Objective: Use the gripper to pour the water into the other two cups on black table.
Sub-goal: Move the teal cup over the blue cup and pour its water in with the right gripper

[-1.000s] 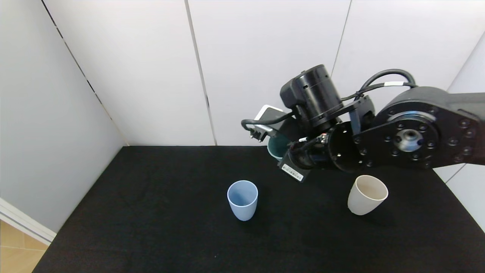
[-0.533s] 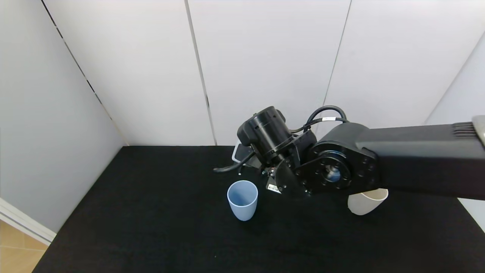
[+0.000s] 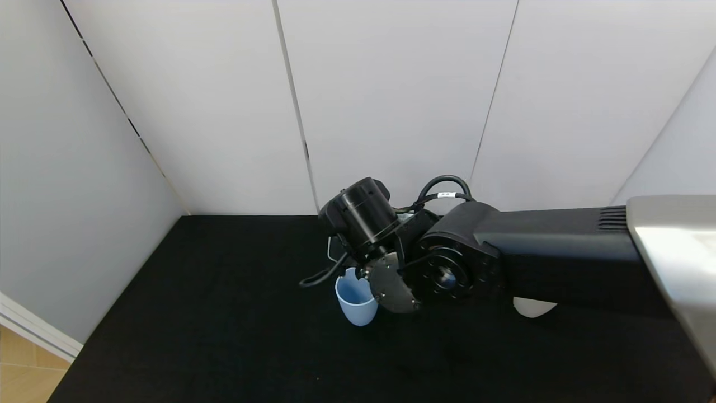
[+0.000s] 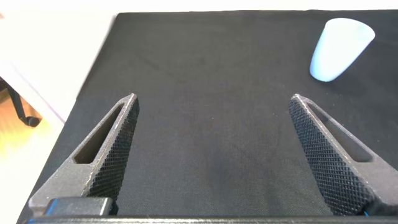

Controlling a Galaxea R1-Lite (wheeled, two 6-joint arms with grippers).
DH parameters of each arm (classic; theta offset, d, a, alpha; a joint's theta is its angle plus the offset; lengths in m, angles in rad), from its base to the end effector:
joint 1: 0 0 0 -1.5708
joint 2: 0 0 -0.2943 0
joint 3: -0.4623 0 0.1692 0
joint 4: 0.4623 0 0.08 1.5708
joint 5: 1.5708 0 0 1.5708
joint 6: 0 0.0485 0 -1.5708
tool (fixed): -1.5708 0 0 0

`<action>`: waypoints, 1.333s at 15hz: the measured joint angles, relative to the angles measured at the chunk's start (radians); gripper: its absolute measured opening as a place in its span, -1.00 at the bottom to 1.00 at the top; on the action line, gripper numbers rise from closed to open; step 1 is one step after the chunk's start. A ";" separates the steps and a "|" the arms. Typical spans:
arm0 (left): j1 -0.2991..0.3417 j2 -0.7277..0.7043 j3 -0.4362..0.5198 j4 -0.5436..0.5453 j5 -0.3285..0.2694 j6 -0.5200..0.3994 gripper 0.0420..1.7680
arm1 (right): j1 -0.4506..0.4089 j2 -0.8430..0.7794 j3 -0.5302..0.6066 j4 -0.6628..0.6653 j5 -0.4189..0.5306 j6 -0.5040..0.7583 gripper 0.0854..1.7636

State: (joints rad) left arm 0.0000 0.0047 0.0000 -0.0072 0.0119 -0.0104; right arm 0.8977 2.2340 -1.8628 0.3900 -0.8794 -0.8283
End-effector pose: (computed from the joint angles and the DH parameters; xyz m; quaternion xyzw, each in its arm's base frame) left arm -0.0140 0.0006 0.0765 -0.0052 -0.0013 0.0059 1.0000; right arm 0.2973 0.3129 0.1708 -0.6376 0.2110 0.1020 0.7339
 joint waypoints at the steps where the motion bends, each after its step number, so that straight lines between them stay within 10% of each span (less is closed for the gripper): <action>1: 0.000 0.000 0.000 0.000 0.000 0.000 0.94 | 0.010 0.010 -0.016 0.001 -0.010 -0.016 0.33; 20: 0.000 0.000 0.000 0.000 0.000 0.000 0.94 | 0.077 0.094 -0.039 0.000 -0.178 -0.137 0.33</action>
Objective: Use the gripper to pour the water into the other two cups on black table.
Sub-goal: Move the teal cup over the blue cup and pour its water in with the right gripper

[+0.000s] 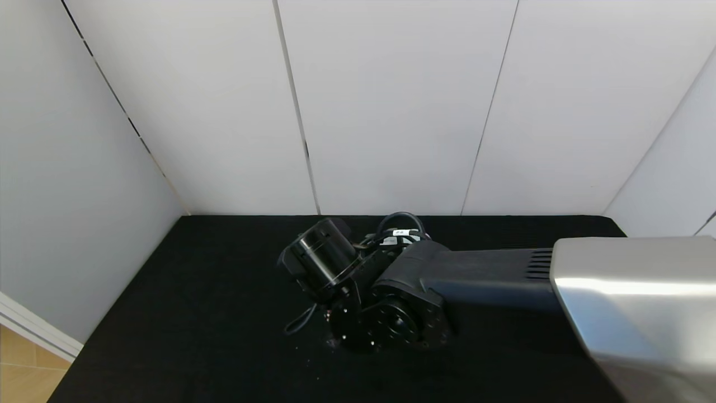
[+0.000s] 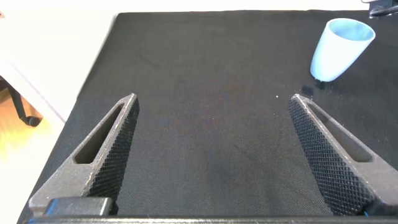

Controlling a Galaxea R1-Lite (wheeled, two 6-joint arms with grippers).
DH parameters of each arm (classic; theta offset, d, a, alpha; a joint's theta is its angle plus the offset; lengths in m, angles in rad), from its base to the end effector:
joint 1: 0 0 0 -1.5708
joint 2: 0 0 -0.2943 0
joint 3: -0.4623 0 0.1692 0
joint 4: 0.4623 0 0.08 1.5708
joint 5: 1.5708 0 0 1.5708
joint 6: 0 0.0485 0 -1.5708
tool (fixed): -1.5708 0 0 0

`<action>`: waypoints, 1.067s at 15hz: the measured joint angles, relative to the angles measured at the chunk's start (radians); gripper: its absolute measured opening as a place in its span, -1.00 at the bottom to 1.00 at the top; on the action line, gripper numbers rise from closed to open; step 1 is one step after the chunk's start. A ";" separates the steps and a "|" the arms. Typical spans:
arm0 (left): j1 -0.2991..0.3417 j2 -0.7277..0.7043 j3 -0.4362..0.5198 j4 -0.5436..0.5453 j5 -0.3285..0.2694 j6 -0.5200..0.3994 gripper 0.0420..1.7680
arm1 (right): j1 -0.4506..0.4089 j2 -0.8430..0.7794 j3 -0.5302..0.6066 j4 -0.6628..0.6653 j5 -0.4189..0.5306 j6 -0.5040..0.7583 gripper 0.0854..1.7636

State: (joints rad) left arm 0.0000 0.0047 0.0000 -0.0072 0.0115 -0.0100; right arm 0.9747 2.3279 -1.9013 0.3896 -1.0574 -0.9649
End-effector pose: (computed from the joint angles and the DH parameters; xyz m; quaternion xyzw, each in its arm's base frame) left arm -0.0140 0.0006 0.0765 -0.0050 -0.0013 0.0057 1.0000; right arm 0.2833 0.3423 0.1443 -0.7243 0.2028 0.0634 0.6559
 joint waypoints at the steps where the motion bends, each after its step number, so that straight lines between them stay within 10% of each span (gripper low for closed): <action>1: 0.000 0.000 0.000 0.000 0.000 0.000 0.94 | -0.003 0.000 -0.002 0.000 -0.001 -0.008 0.33; 16: 0.000 0.000 0.000 0.000 0.000 0.000 0.94 | -0.044 0.010 -0.076 -0.015 -0.063 -0.162 0.32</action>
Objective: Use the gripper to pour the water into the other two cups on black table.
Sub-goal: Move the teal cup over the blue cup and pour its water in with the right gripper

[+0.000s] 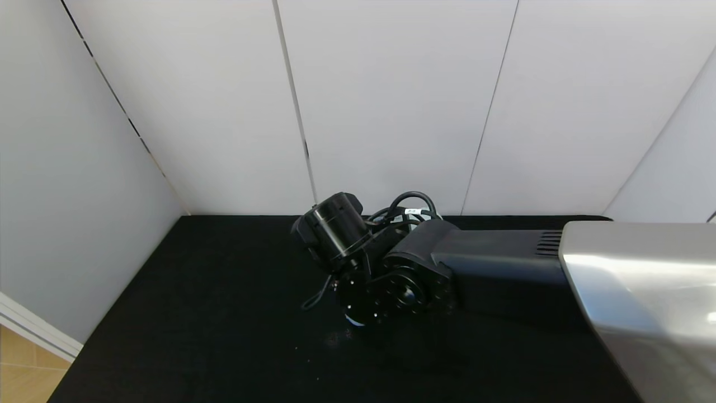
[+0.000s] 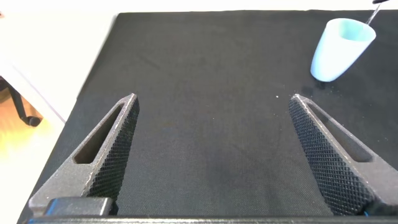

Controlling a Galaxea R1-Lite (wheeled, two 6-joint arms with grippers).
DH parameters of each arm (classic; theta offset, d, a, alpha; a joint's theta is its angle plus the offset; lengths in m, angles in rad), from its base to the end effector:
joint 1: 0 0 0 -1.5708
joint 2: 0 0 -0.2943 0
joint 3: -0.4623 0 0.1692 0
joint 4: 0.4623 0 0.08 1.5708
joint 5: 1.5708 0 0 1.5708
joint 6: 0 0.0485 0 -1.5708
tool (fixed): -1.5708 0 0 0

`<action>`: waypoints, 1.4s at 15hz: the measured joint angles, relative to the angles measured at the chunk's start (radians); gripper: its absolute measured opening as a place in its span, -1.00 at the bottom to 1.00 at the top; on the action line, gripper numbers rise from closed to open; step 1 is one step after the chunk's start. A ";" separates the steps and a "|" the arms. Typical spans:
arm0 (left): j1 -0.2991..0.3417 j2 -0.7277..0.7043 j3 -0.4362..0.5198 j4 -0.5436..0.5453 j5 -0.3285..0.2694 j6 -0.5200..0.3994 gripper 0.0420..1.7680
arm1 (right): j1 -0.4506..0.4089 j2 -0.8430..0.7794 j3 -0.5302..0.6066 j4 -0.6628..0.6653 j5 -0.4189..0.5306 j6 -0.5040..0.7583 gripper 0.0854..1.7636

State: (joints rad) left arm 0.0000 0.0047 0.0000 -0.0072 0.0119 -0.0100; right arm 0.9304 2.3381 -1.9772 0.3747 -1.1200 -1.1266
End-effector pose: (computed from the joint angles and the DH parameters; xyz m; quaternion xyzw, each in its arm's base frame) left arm -0.0140 0.0006 0.0765 -0.0050 -0.0013 0.0059 1.0000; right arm 0.3025 0.3328 0.1611 -0.7559 0.2049 0.0250 0.6213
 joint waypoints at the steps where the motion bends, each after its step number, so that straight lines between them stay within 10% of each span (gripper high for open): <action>1: 0.000 0.000 0.000 0.000 0.000 0.000 0.94 | 0.002 0.000 0.000 -0.001 0.000 -0.005 0.32; 21: 0.000 0.000 0.000 0.000 0.000 0.000 0.94 | 0.051 0.033 0.000 -0.027 -0.036 -0.035 0.32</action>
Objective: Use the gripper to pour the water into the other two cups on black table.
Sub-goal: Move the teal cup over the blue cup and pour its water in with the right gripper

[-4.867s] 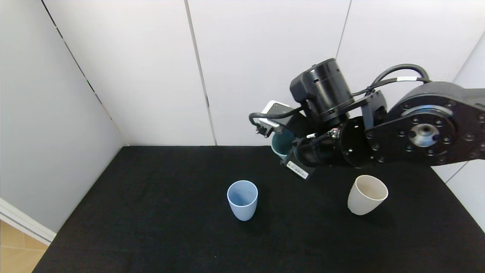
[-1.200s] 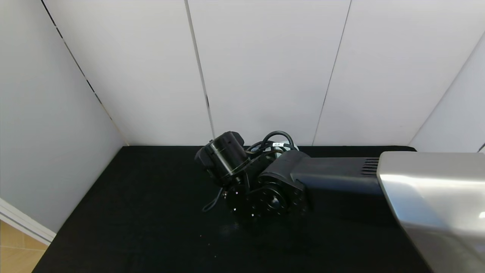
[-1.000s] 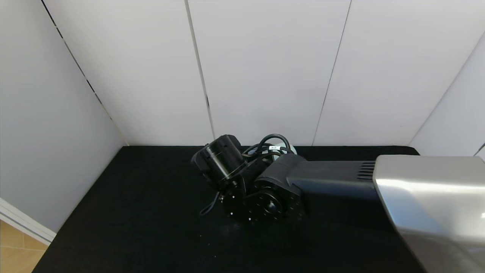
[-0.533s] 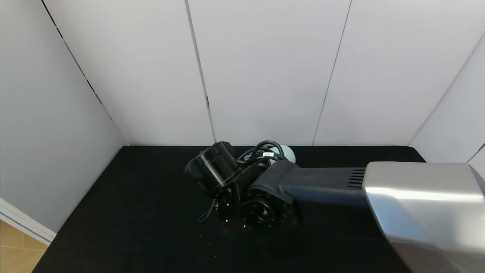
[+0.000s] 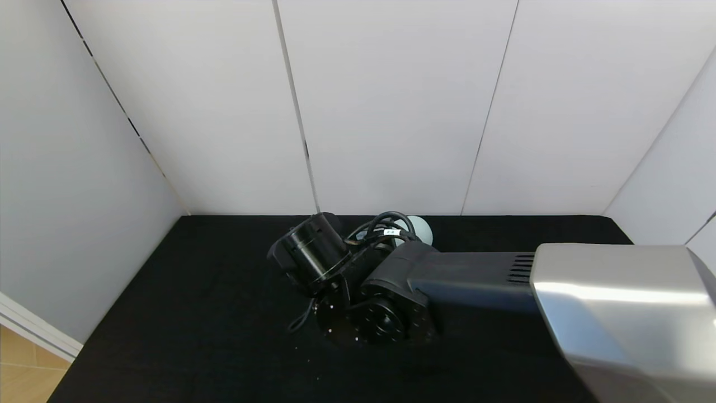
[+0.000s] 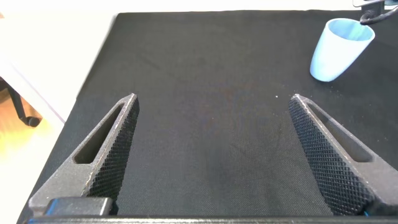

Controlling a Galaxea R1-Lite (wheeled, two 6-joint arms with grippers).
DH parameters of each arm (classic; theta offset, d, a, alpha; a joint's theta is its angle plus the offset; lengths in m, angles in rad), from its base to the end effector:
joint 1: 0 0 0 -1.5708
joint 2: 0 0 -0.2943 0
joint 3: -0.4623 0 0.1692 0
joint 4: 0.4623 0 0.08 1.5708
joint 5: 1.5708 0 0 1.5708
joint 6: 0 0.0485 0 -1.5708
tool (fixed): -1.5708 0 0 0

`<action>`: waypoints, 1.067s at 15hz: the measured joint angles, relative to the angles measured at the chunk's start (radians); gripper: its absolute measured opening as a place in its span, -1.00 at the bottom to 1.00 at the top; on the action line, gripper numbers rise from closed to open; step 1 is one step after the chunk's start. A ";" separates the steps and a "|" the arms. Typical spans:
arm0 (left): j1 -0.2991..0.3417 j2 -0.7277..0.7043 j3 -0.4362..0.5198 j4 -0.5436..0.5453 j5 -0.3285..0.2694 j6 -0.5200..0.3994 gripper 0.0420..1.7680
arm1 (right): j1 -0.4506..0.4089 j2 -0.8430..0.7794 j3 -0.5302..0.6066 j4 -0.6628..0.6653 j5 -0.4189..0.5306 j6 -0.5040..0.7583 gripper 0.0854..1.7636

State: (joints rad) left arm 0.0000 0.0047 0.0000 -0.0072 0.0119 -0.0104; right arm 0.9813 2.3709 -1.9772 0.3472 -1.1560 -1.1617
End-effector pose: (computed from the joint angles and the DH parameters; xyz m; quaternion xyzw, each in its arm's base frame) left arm -0.0140 0.0006 0.0765 -0.0052 -0.0013 0.0059 1.0000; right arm 0.2890 0.3522 0.1494 -0.7749 0.1903 0.0276 0.6022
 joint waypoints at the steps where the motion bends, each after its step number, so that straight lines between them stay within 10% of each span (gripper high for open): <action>1: 0.000 0.000 0.000 0.000 0.000 0.000 0.94 | 0.001 -0.001 0.000 -0.018 0.001 0.001 0.32; 10: 0.000 0.000 0.000 0.000 0.000 0.000 0.94 | -0.027 -0.106 0.074 -0.090 0.152 0.533 0.32; 16: 0.000 0.000 0.000 0.000 0.000 0.000 0.94 | -0.039 -0.281 0.467 -0.099 0.254 1.116 0.32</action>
State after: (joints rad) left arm 0.0000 0.0047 0.0000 -0.0072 0.0119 -0.0104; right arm 0.9419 2.0902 -1.5106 0.2481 -0.9019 -0.0455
